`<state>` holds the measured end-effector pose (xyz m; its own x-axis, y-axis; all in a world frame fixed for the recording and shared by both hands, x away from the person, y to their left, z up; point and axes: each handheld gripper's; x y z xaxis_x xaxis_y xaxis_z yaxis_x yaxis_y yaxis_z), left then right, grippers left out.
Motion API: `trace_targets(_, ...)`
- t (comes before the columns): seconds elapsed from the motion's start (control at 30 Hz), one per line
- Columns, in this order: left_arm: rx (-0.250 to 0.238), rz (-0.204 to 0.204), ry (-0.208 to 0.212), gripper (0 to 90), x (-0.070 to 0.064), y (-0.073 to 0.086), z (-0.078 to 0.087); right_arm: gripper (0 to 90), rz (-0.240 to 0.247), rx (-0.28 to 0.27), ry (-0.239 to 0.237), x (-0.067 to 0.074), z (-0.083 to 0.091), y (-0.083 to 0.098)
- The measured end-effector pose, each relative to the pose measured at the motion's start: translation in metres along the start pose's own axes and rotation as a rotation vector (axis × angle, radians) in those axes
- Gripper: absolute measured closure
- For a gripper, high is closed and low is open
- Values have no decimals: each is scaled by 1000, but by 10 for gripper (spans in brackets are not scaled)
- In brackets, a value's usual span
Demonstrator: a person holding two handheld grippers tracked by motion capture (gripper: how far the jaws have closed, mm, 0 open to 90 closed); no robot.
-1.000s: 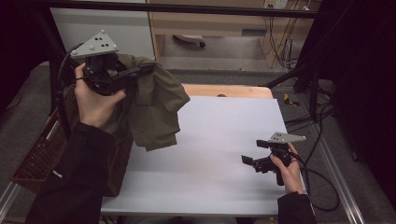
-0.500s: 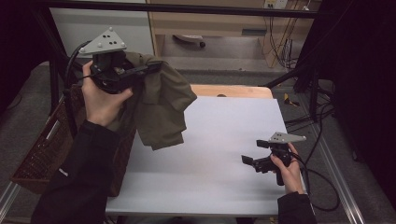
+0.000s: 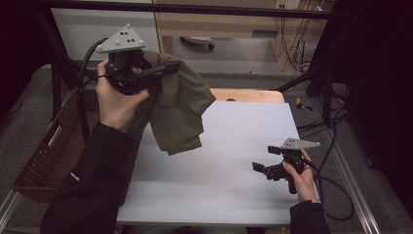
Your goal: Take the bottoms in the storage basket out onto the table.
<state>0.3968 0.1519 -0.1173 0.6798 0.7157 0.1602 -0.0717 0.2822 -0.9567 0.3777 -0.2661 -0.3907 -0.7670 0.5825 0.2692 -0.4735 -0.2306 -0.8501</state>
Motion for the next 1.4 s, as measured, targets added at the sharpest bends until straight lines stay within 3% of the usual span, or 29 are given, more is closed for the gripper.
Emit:
trace_targets(0.6,-23,-3,35,881,-17,-10,-14,7,0,-5,-1,0,1,0)
trace_targets(0.93,-44,-17,90,881,-35,-18,-26,7,-1,-9,-4,0,2,0)
trace_targets(1.27,-35,-25,122,880,-48,-20,-41,7,-3,-20,-5,1,4,-1)
trace_targets(1.4,-17,-22,138,880,-49,-14,-48,7,-3,-20,-6,1,5,-1)
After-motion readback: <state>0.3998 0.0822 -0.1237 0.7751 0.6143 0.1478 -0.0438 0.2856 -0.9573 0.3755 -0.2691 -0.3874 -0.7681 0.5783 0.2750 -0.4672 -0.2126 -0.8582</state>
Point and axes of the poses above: each handheld gripper's, and its own axes: z roughly backward along the jaws, y roughly out of its underside, x roughly to its left, and after that the axes turned 8 degrees about -y, right-handed
